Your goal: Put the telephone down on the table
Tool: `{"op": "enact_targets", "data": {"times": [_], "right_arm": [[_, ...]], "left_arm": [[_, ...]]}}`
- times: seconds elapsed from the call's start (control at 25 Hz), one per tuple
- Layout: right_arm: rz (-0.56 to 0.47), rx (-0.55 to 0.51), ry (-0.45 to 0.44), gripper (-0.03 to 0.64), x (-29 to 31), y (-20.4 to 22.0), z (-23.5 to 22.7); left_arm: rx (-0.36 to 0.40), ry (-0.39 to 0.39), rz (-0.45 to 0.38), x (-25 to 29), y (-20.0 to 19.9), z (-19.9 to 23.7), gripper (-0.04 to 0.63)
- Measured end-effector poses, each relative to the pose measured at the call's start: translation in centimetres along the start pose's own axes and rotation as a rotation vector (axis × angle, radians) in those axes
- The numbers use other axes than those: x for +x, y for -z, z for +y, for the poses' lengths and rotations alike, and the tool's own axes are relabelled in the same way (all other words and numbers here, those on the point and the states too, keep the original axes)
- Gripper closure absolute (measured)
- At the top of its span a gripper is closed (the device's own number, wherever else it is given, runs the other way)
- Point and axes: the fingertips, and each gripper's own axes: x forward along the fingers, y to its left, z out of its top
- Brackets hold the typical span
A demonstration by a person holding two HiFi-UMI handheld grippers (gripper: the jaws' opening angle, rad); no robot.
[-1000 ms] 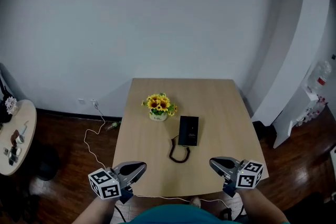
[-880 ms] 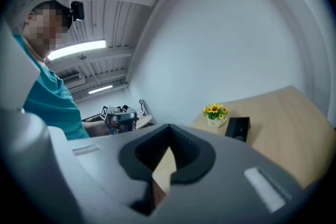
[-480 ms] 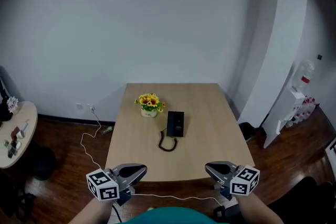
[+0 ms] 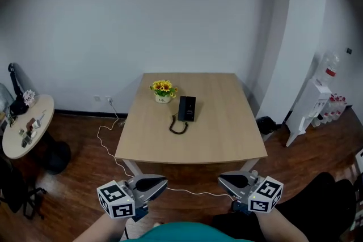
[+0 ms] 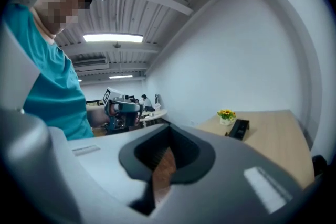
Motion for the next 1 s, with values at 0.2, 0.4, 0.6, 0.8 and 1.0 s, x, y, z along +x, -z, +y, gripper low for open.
{"op": "enact_targets", "data": {"times": [0.2,0.4,0.6,0.8,1.0], "right_arm": [[-0.017,-0.014,-0.017,0.615,-1.5,-0.6,5.8],[-0.031,-0.034,0.012,0.615,-0.3,-0.5,11.9],[-0.077,0.050,0.024,0.615,1.9,0.7,18.9],[-0.060,0.061,-0.002,0.615,2.8,1.9,23.7],[-0.056,0.045,-0.060,0.615,-0.6,2.6,26.2]], "left_arm": [[0.040,0.011,-0.045,-4.7,-0.5,-4.4,0.589],[0.040,0.043,-0.044,-10.5,0.9,-5.8,0.589],[0.010,0.078,-0.010,-17.6,3.4,-6.8,0.589],[0.006,0.079,0.004,-20.8,4.7,-8.5,0.589],[0.030,0.079,-0.008,-19.8,6.1,-13.6,0.589]]}}
